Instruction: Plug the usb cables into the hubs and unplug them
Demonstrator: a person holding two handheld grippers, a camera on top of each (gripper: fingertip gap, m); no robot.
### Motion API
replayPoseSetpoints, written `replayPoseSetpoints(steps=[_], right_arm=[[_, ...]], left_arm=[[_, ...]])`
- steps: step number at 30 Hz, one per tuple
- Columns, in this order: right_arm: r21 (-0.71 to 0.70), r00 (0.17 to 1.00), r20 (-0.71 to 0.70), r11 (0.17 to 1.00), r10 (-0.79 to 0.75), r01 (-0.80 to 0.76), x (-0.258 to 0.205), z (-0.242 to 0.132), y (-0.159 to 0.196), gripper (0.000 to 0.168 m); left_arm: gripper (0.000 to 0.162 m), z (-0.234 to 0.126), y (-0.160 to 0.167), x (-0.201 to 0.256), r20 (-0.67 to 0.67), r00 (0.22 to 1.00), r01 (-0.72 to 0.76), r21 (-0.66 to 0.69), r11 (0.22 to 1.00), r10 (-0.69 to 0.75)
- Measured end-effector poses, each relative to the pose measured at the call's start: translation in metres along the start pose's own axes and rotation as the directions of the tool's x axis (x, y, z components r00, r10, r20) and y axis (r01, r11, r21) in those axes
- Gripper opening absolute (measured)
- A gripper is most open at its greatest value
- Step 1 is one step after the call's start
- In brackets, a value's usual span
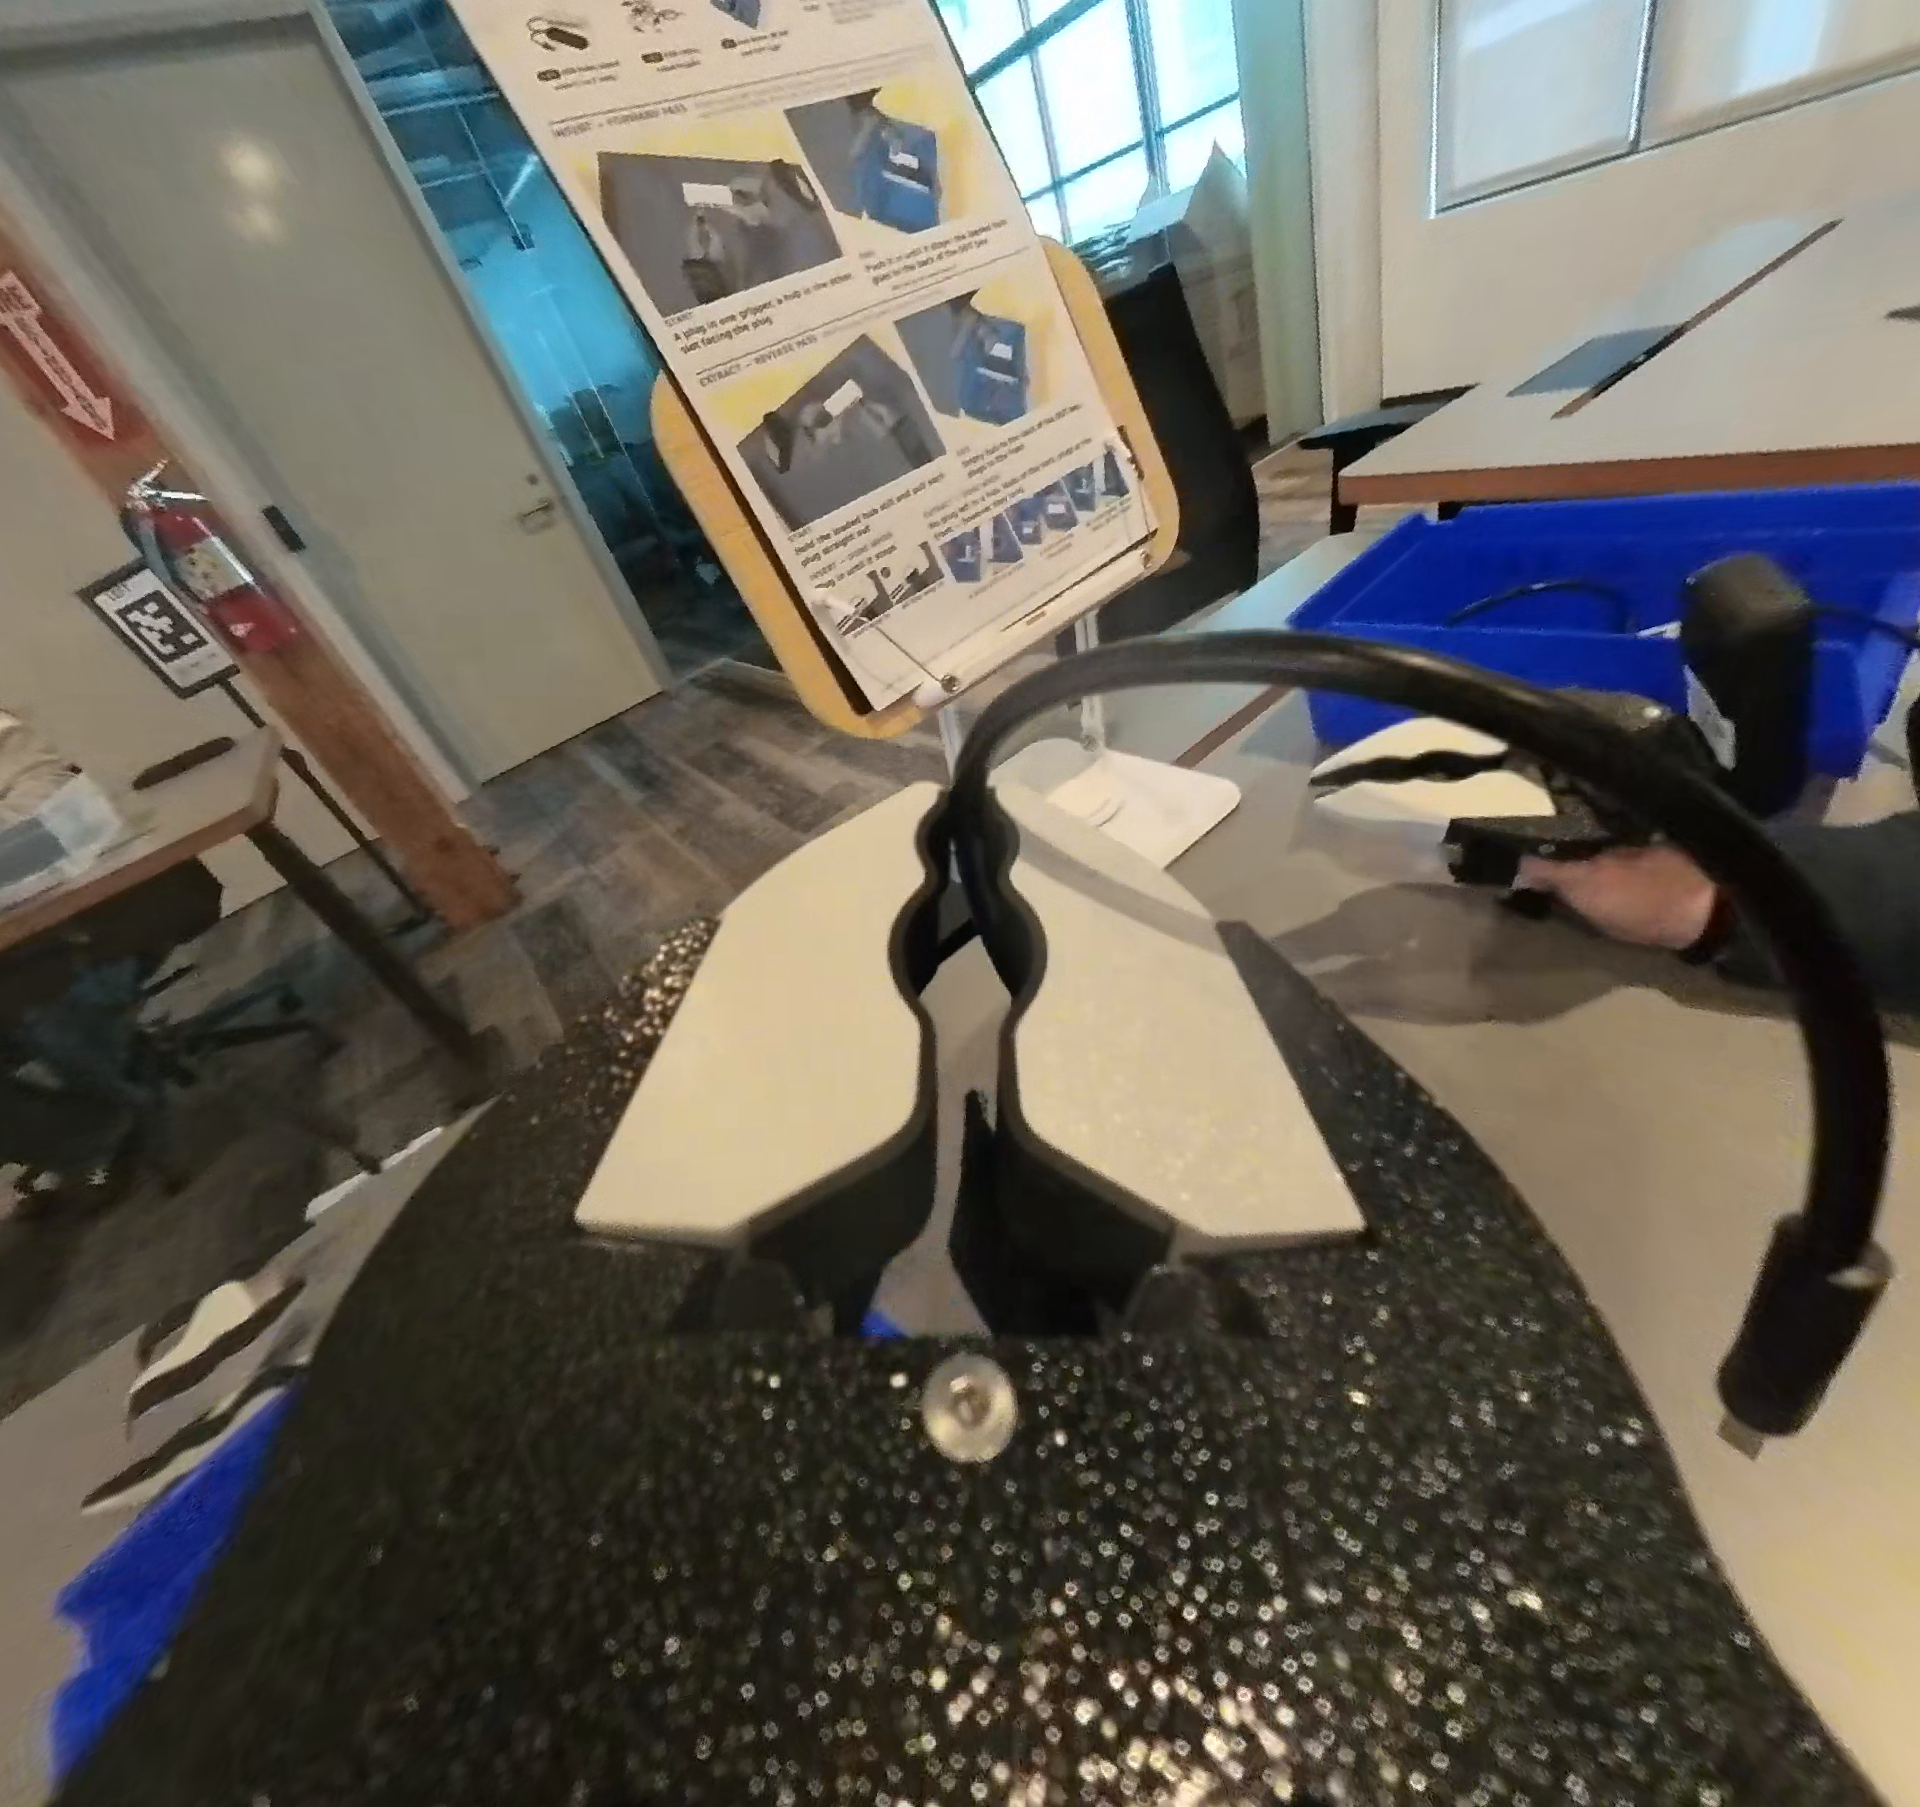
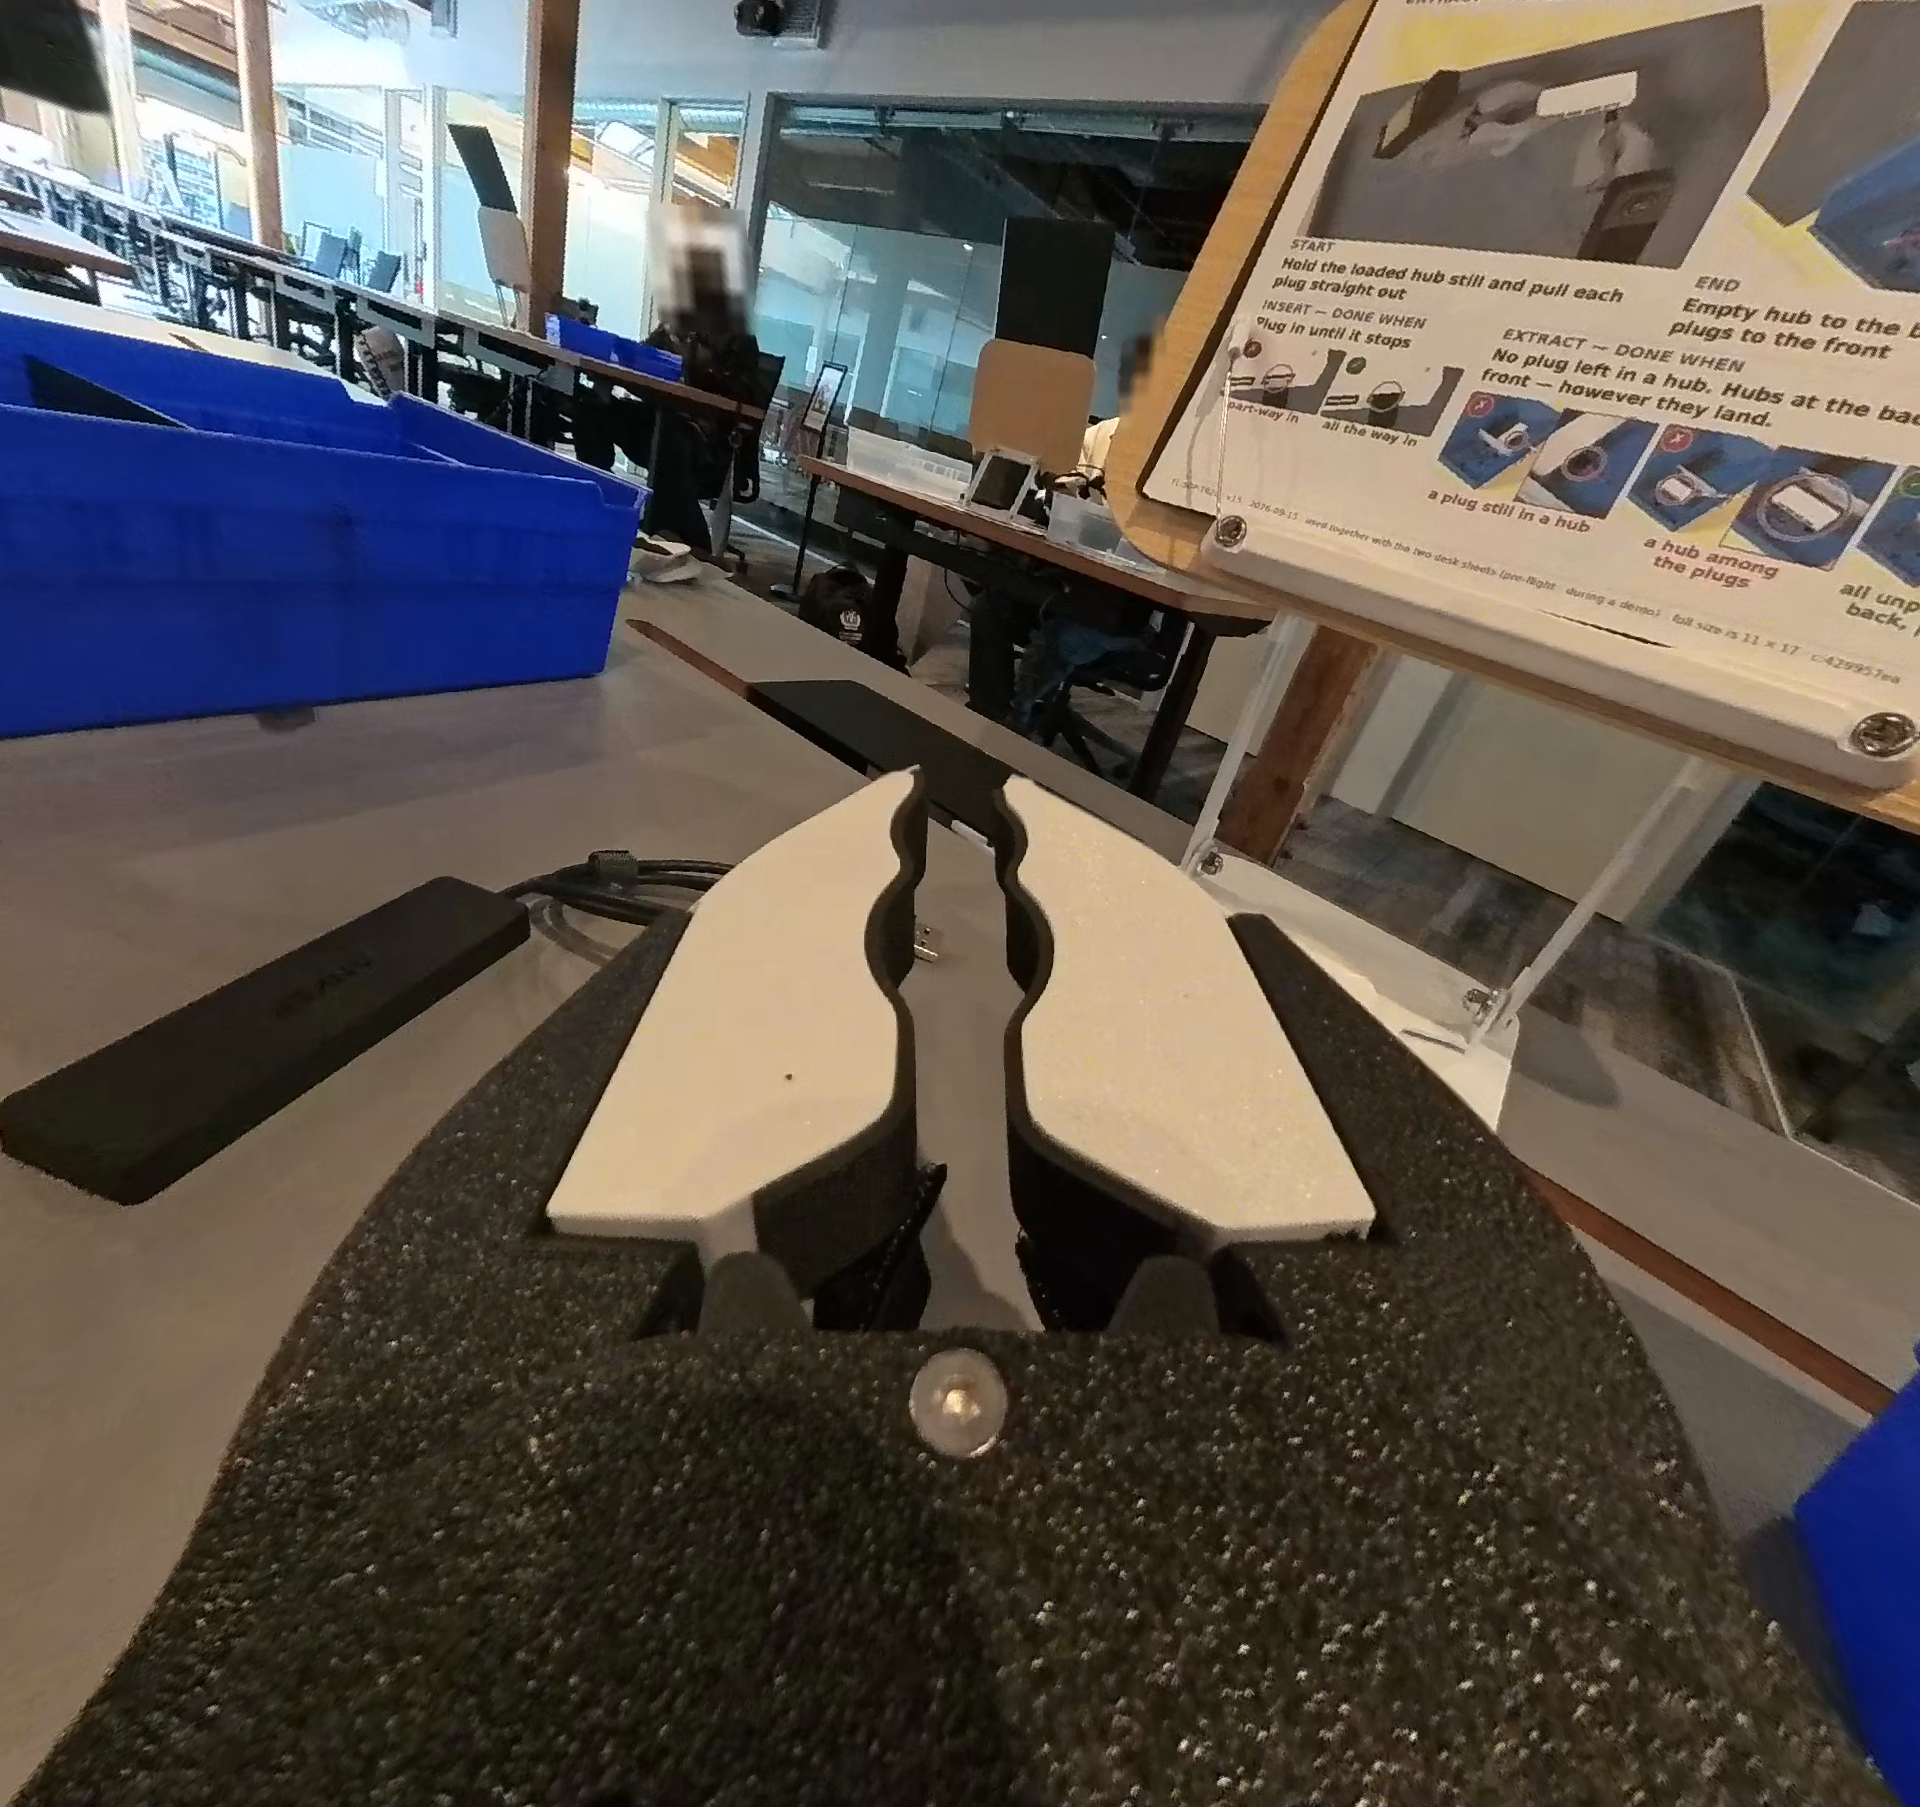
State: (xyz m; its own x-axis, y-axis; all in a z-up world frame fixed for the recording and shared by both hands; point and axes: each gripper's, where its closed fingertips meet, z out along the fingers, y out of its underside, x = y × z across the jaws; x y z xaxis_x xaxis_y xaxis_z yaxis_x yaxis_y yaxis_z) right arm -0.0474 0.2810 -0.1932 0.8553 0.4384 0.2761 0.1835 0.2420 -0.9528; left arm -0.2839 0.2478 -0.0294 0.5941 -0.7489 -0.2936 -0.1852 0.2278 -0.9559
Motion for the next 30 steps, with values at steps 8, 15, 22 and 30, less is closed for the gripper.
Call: replayPoseSetpoints(steps=[8,15,22,30], right_arm=[[0.095,0.979,0.200,0.995,-0.026,0.007,-0.035,0.000,-0.020,0.015],[-0.024,0.593,0.770,0.940,0.235,-0.340,-0.139,-0.025,-0.100,0.026],[-0.152,0.467,0.841,0.949,0.272,-0.278,-0.191,-0.035,-0.103,0.056],[-0.099,0.568,0.806,0.984,0.167,-0.149,-0.192,-0.031,-0.097,0.009]], left_arm=[[0.005,0.021,0.005,0.029,-0.053,0.989,0.143,0.078,0.987,-0.139],[0.005,0.037,0.018,0.038,0.128,0.991,0.024,0.043,0.999,-0.029],[0.005,0.048,0.022,0.036,0.253,0.966,-0.045,0.004,0.999,0.043],[0.005,0.051,0.023,0.046,0.269,0.959,-0.090,-0.004,0.996,0.087]])
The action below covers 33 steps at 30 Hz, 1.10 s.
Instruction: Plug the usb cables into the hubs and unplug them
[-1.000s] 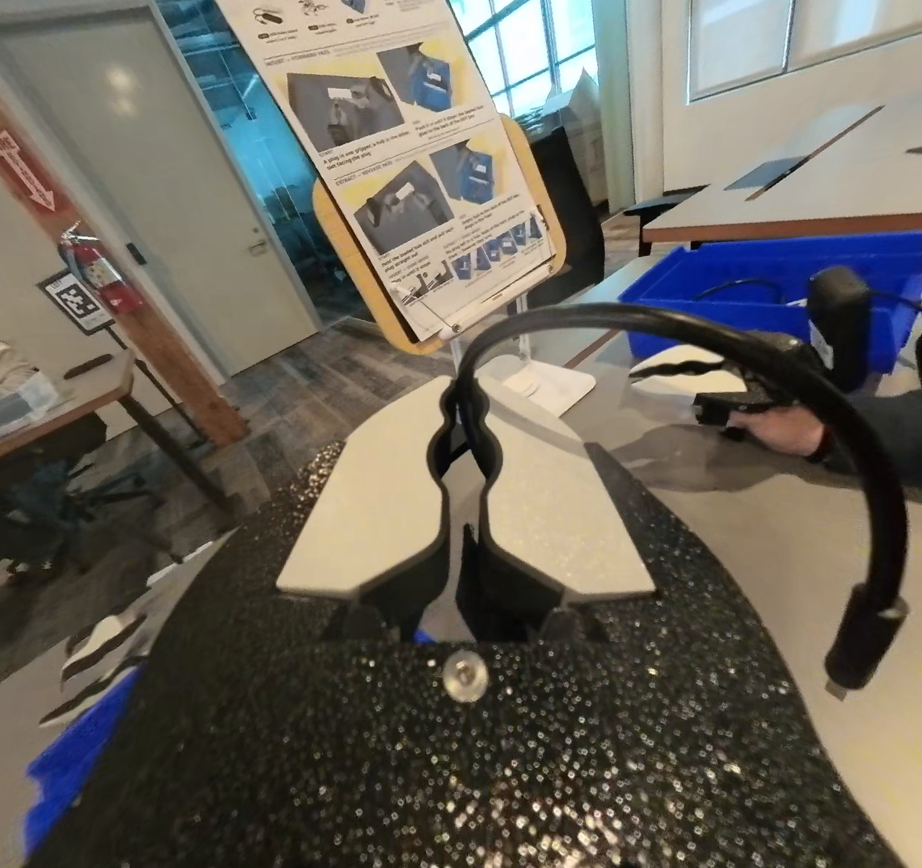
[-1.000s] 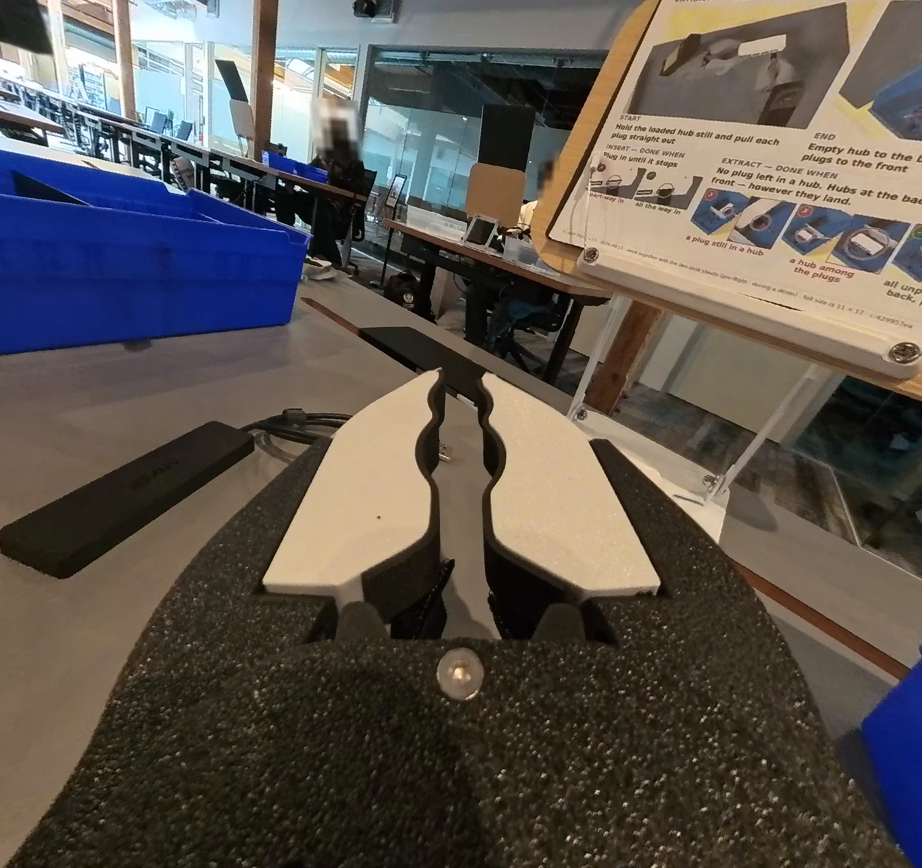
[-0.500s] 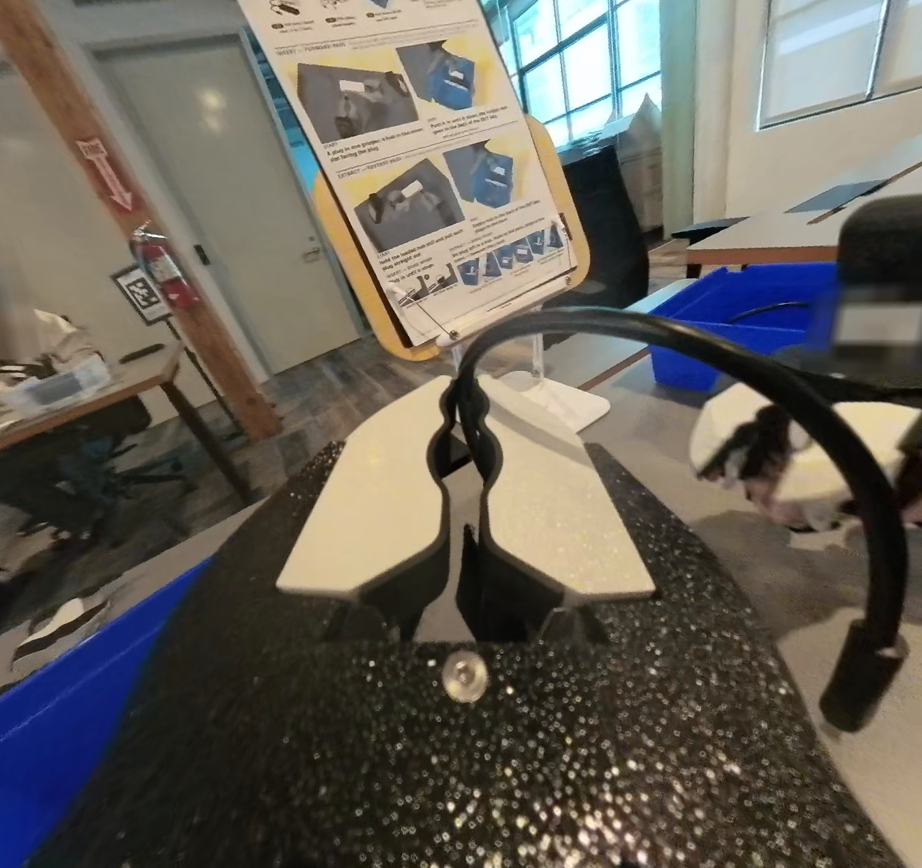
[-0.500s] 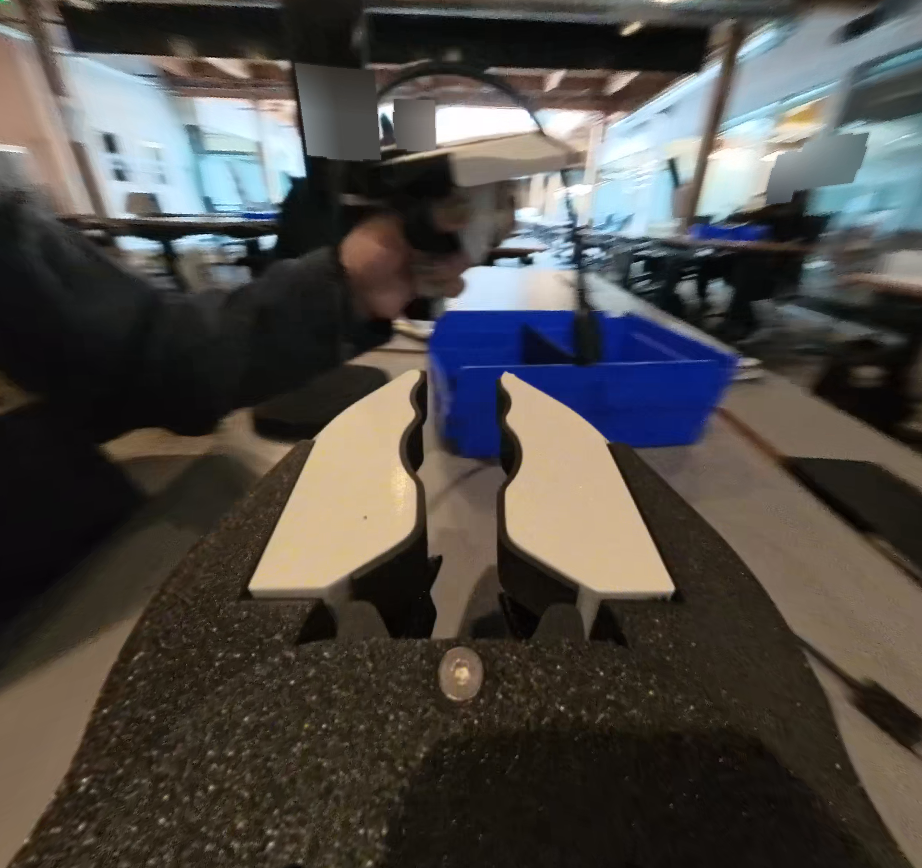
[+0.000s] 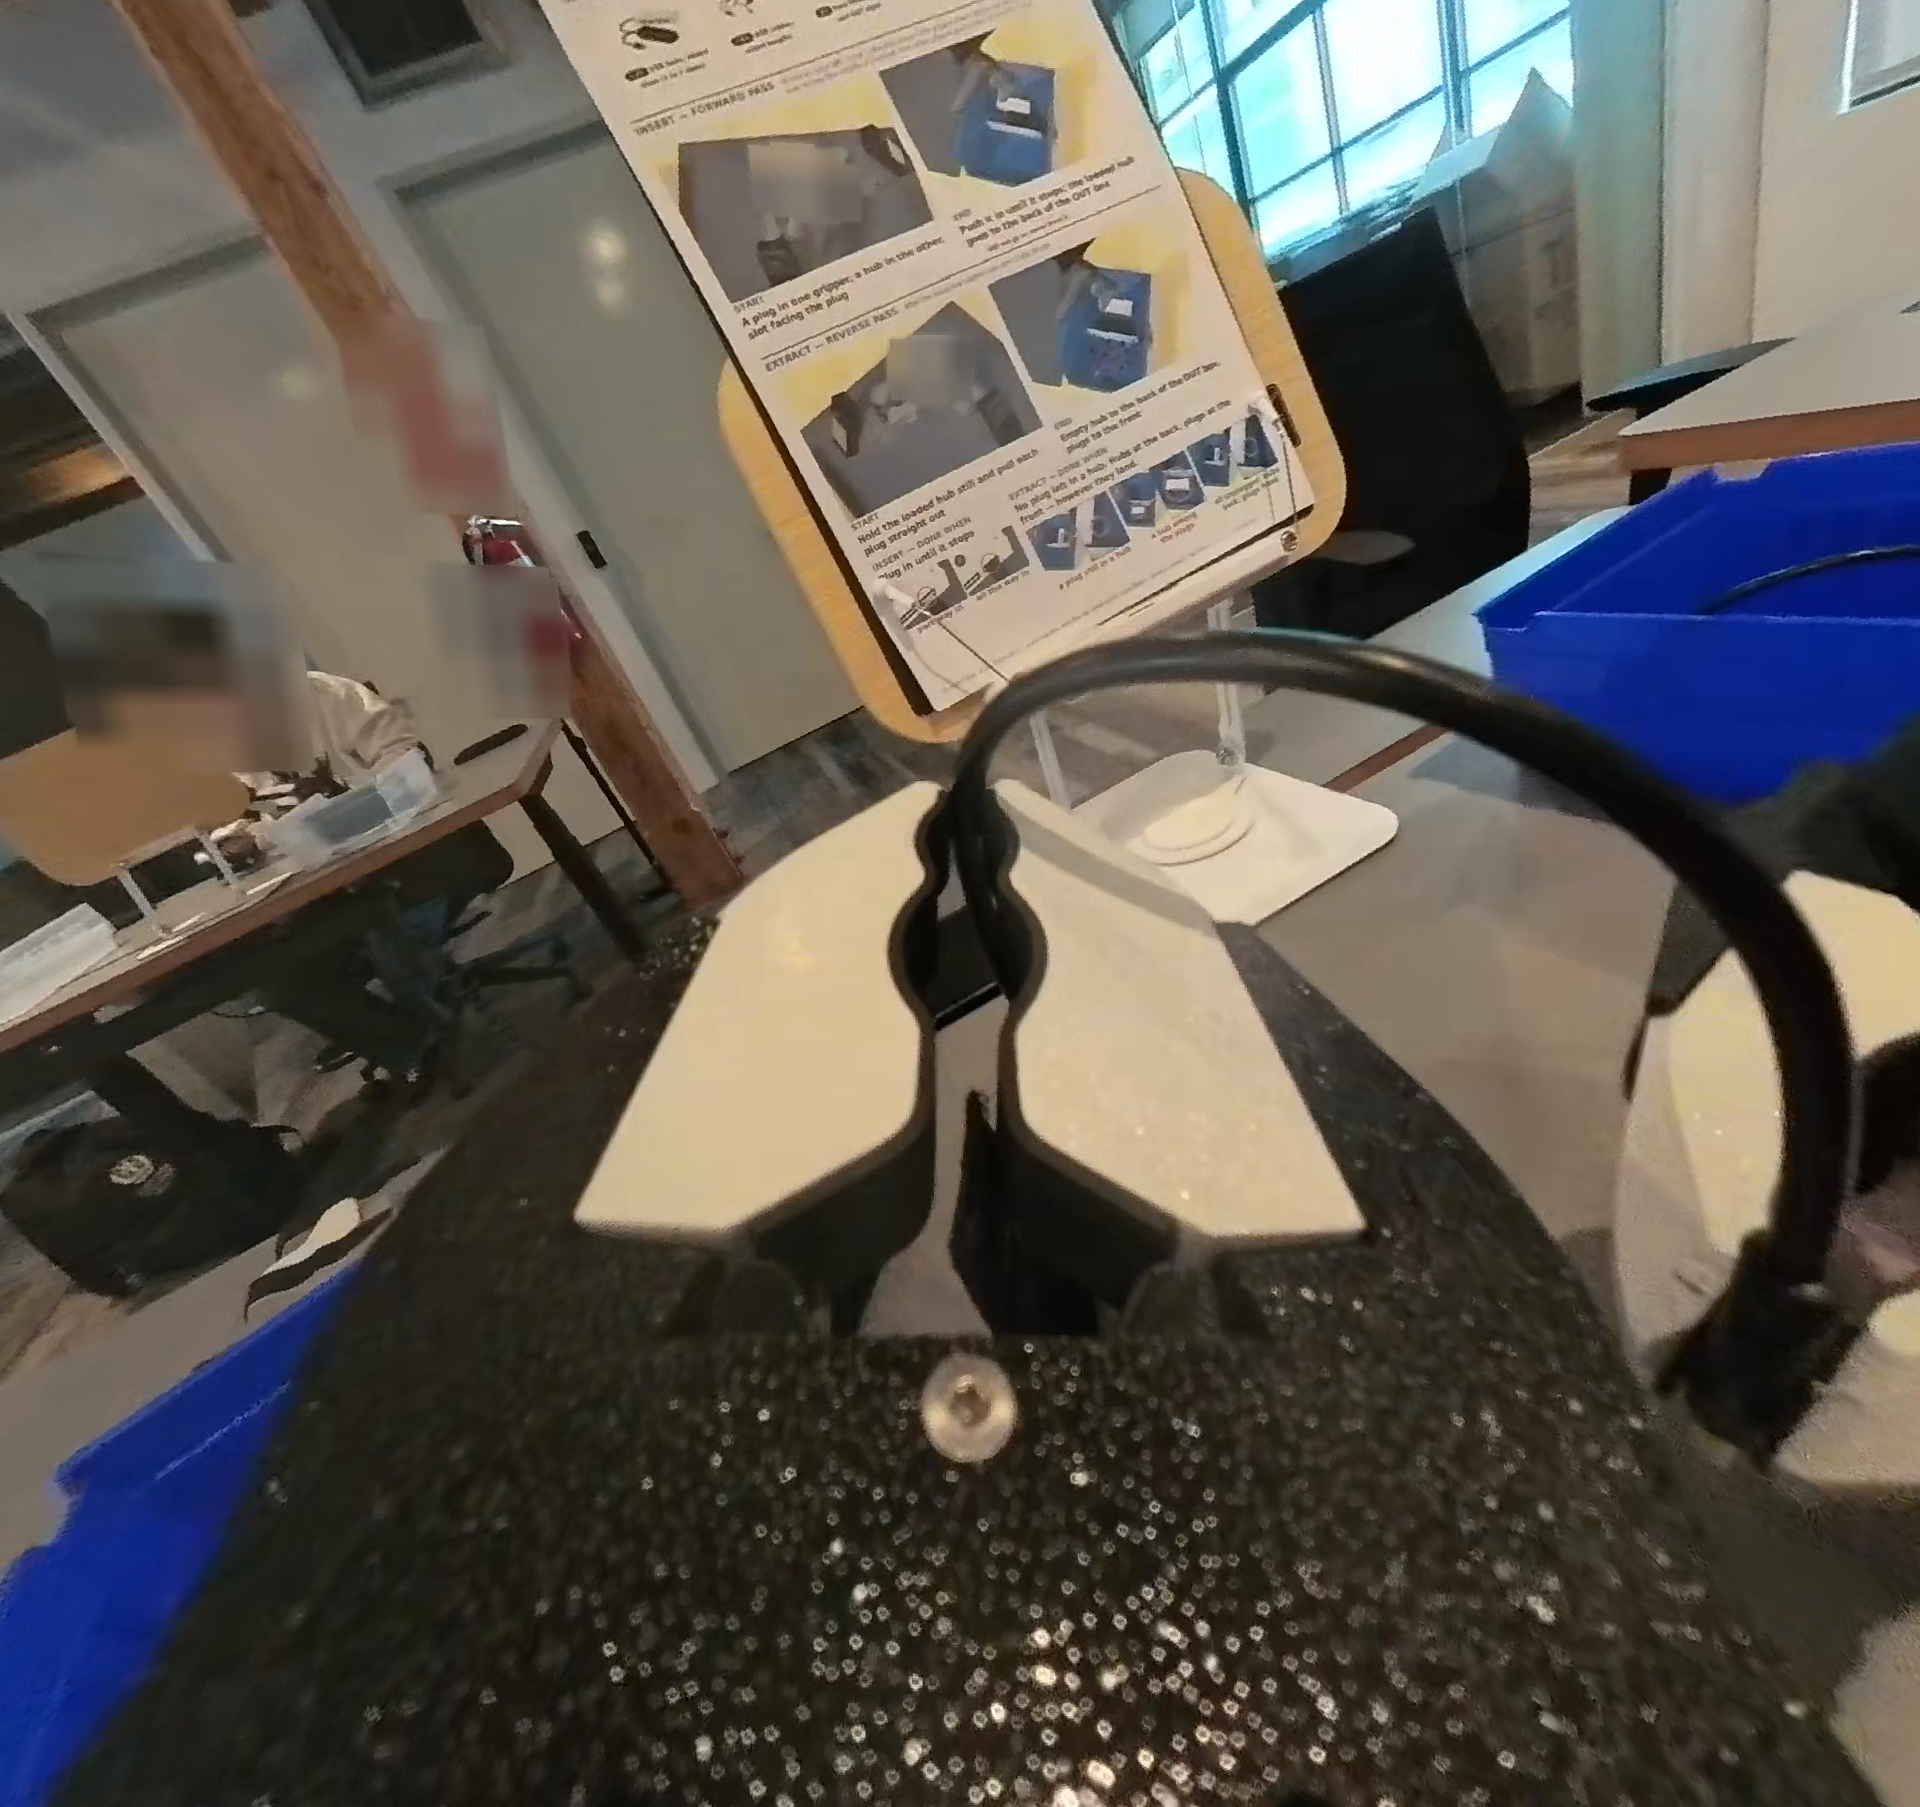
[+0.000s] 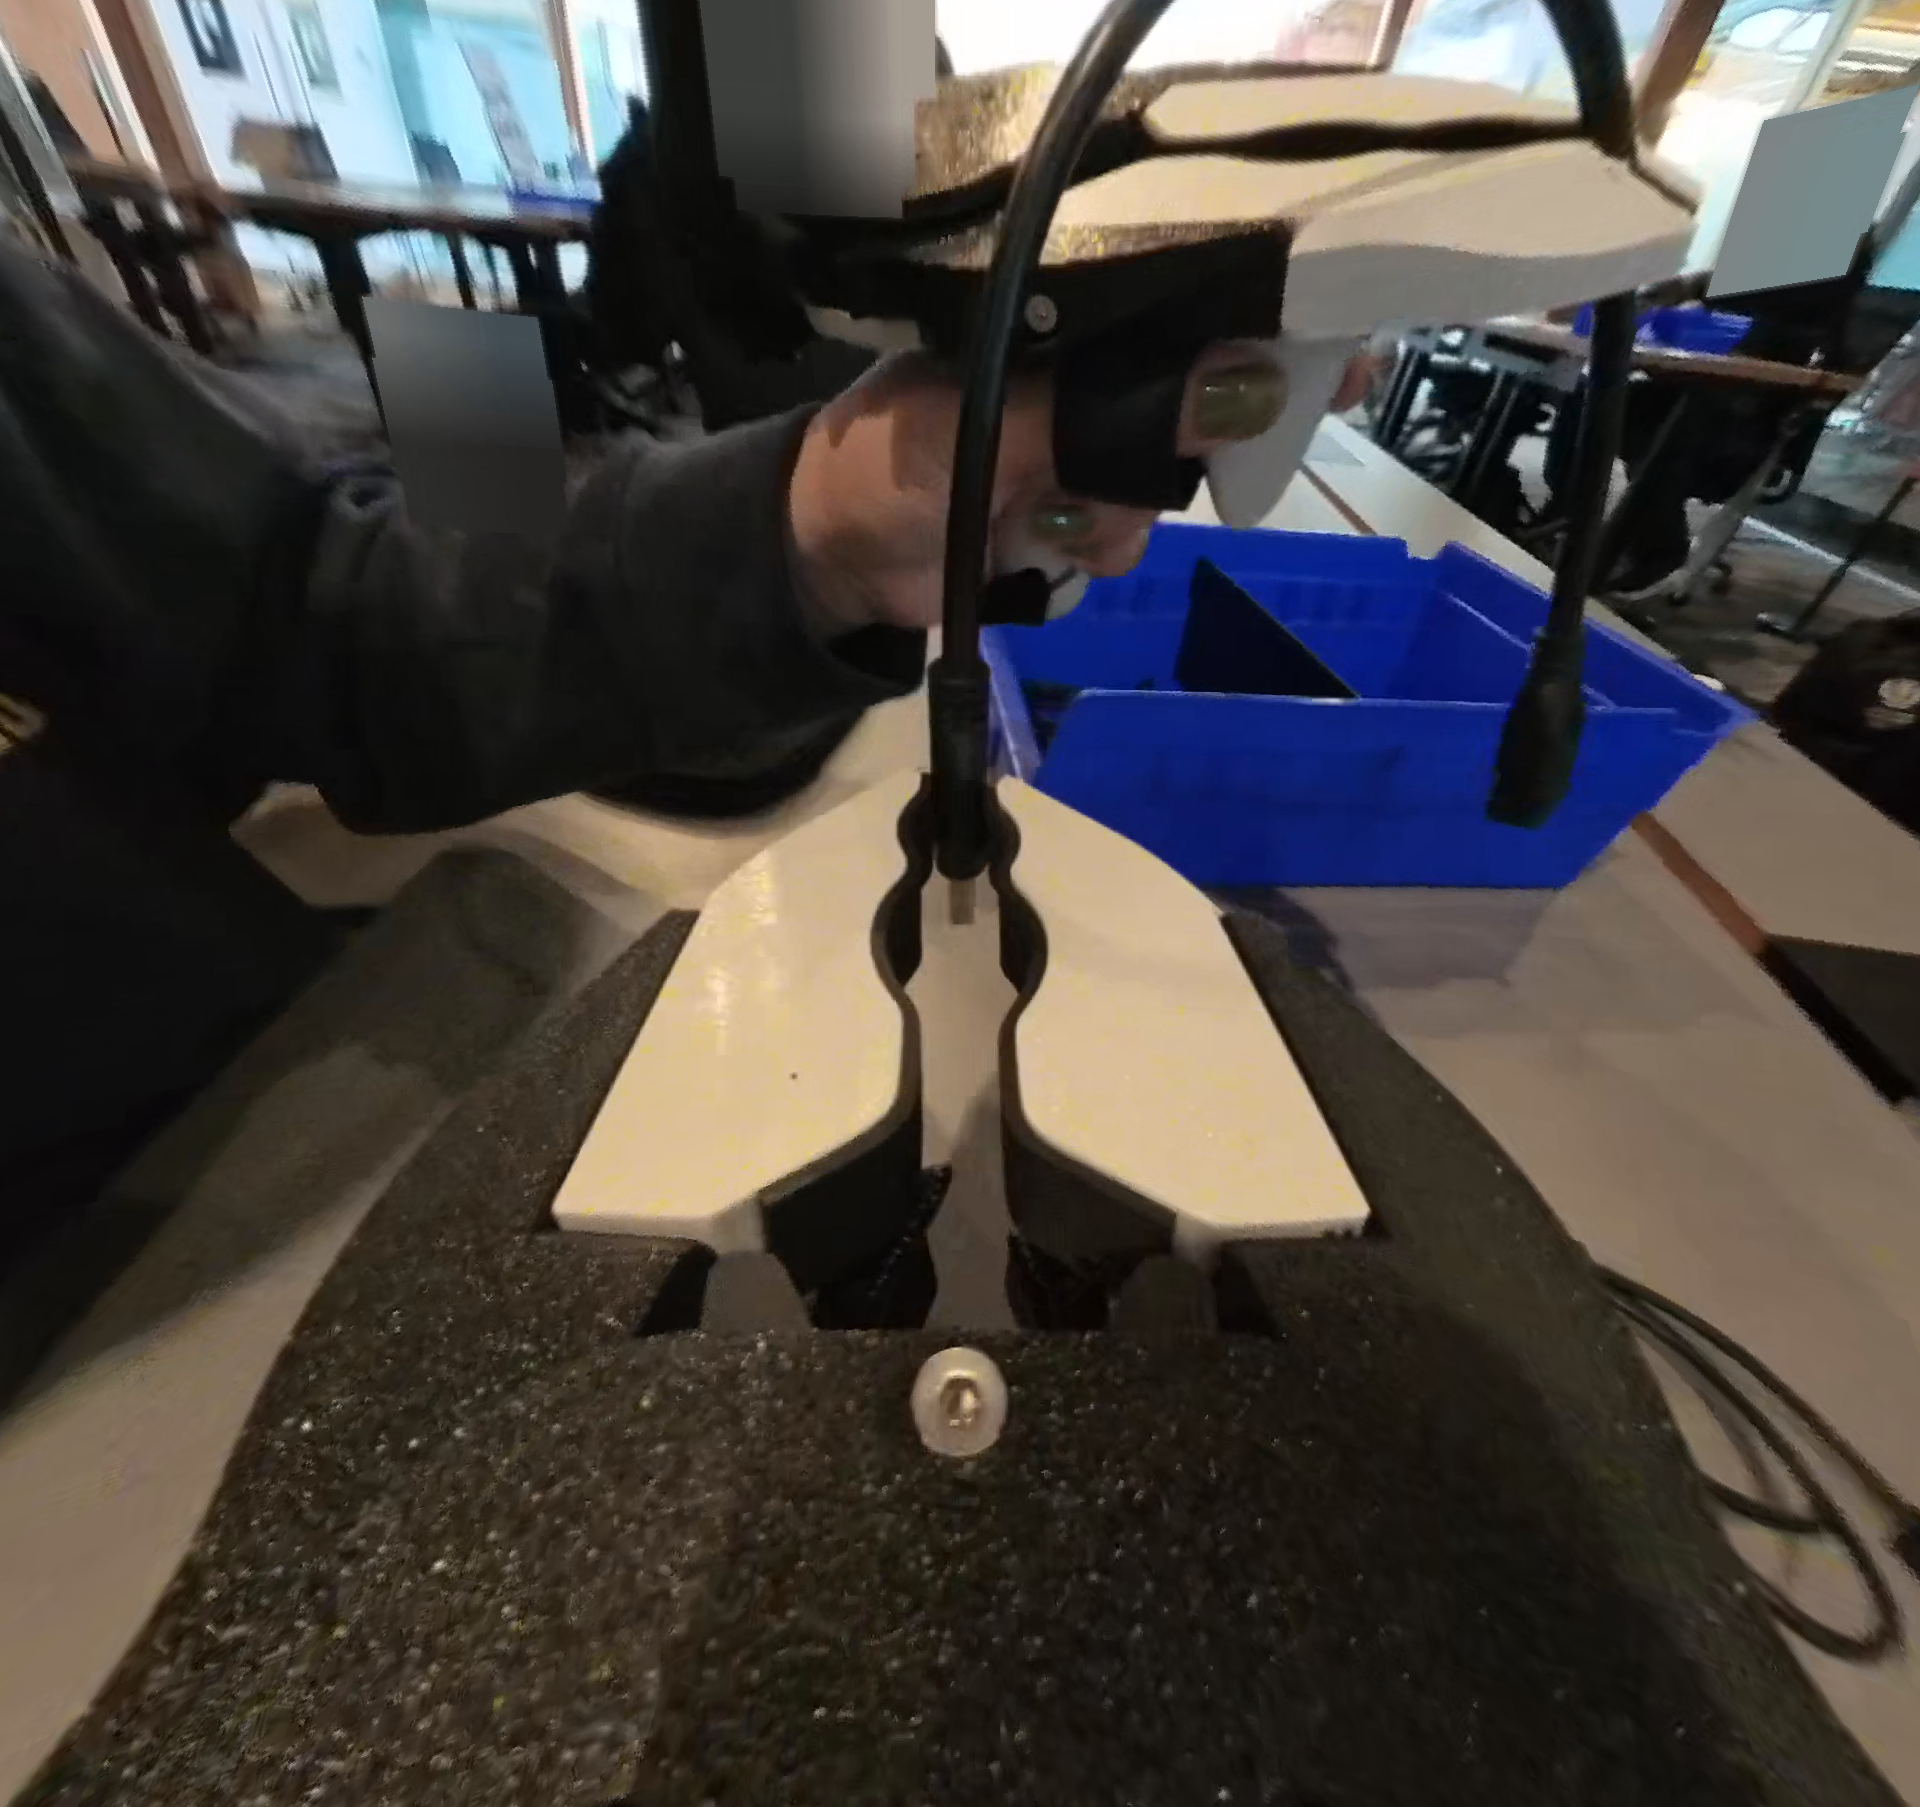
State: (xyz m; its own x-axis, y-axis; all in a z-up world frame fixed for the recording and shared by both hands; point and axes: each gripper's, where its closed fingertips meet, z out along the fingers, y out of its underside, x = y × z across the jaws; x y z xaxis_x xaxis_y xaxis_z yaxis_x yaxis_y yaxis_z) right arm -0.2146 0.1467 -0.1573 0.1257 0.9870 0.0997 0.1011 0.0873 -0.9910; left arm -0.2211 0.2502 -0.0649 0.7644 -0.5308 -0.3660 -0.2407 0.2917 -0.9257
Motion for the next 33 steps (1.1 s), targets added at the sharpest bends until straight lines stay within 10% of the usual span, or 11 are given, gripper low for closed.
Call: replayPoseSetpoints(steps=[9,18,33], right_arm=[[-0.290,0.942,-0.169,0.928,-0.291,0.234,0.034,-0.052,-0.008,0.009],[-0.759,0.703,-0.094,0.509,-0.704,0.407,0.055,-0.092,0.014,0.009],[-0.814,0.620,0.082,0.307,-0.780,0.493,0.043,-0.094,0.024,0.009]], left_arm=[[0.059,-0.039,0.005,0.013,-0.100,0.995,-0.004,-0.018,1.000,0.002],[0.071,-0.063,-0.018,0.063,-0.123,0.972,-0.184,0.129,0.974,0.200],[0.013,-0.032,0.035,0.136,-0.316,0.810,-0.537,-0.061,0.841,0.494]])
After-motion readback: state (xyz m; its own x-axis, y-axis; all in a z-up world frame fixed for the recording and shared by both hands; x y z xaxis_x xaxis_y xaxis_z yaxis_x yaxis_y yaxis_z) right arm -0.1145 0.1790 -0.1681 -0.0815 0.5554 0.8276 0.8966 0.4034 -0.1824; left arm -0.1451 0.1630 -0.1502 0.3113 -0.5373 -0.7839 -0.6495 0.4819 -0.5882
